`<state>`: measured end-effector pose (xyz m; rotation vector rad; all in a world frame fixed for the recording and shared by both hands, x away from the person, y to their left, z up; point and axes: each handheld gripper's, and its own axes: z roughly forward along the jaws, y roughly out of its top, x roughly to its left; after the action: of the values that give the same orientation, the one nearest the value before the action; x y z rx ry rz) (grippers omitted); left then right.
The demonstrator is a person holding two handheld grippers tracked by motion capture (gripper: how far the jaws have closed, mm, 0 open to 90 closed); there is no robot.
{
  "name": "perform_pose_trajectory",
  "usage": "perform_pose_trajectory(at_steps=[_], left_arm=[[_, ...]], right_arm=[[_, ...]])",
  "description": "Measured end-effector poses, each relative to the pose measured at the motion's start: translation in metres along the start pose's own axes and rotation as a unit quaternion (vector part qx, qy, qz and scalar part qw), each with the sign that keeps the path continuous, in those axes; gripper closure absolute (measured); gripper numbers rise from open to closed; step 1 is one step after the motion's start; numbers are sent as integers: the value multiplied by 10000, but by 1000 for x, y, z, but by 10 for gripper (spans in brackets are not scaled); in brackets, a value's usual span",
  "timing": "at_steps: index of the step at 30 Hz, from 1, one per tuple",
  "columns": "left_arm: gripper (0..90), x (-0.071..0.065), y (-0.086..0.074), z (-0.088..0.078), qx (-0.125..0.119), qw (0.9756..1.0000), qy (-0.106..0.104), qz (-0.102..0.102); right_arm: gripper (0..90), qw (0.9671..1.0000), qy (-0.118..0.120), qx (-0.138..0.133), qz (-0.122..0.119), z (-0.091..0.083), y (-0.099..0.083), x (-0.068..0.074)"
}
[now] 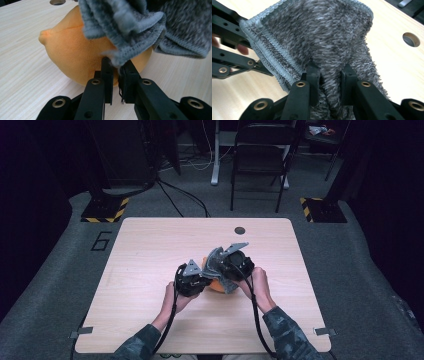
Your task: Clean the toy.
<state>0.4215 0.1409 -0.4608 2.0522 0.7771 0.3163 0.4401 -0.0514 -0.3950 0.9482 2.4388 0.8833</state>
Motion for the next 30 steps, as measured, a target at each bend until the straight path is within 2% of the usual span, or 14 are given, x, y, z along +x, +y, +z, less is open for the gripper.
perform_pose_trajectory(at_steps=[4,9,10,11,14,20,25,29,30], left_arm=[[824,4,-2,1,-33,9999,-30,-114],[822,7,-3,1,-16,9999,-40,-138],[821,7,-3,1,-49,9999,13,-123],[822,8,-3,1,-39,9999,1,-149],[820,10,-4,1,-47,9998,-1,-178],[818,14,-6,1,-42,9996,-20,-279],[817,15,-7,2,-51,9994,-37,-333],[817,19,-9,2,-42,9992,-4,-389],[817,20,-9,2,-54,9993,16,-366]], right_arm=[[739,10000,55,52,44,5,-2,-4],[739,9998,42,119,149,7,-6,-8],[738,9998,55,154,117,7,-7,-10],[738,9996,49,169,204,8,-8,-11],[738,9994,50,237,228,9,-11,-17],[738,9983,10,397,427,14,-21,-29],[737,9965,-19,574,612,21,-30,-42],[737,9941,-68,782,752,27,-39,-52],[738,9928,-63,837,854,30,-41,-54]])
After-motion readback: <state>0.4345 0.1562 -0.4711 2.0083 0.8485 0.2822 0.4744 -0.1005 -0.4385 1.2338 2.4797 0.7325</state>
